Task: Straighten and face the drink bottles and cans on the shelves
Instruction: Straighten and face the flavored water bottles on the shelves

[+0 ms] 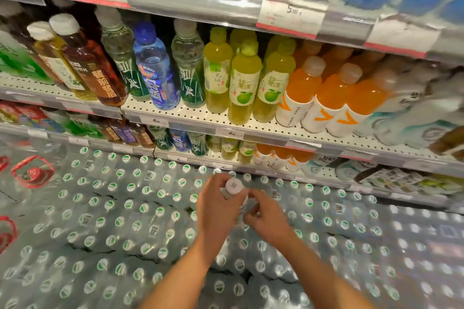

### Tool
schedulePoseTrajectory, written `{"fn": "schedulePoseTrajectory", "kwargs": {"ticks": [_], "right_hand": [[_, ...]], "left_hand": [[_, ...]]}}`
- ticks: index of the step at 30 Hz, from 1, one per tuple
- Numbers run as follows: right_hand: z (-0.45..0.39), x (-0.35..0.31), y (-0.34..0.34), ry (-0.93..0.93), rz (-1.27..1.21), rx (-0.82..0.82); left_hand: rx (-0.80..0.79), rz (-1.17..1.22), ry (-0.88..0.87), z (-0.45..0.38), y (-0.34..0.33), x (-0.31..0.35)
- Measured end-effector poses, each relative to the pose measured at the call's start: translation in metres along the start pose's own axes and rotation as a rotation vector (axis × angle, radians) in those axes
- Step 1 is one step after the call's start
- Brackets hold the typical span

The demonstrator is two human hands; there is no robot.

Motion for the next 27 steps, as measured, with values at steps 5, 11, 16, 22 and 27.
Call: {"fn": "schedulePoseTrajectory", "kwargs": {"ticks": [5,11,16,22,27], "right_hand": [[0.042,0.038,0.042,-0.066,-0.185,0.216],[0.053,0.095,0.121,-0.138,-0.139,0.452],[0.044,0.145,0.186,-0.204,-0.275,0.618],[0.013,0.172,0.243,-0.180,-0.367,0.758],[-0.015,0.184,0.263,-0.209,-0.386,0.762]], "left_hand": [[-0.156,0.005,-0.038,0.015,-0.069,0.038],[-0.412,-0.166,-0.257,0.017,-0.144,0.093],[-0.317,-0.602,-0.499,-0.012,-0.139,0.109],[-0.309,-0.873,-0.395,-0.044,-0.125,0.081],[-0.311,-0.917,-0.348,-0.059,-0.124,0.074]]}}
Point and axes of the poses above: each hand's wrist, its own z-axis away from the middle knuckle, its own y-axis out of the back of the hand, x = y × z, the point moved 8 cm from there along -z, towards the middle knuckle, and after that the axes turned 10 degrees about -y, right-handed, at the moved point
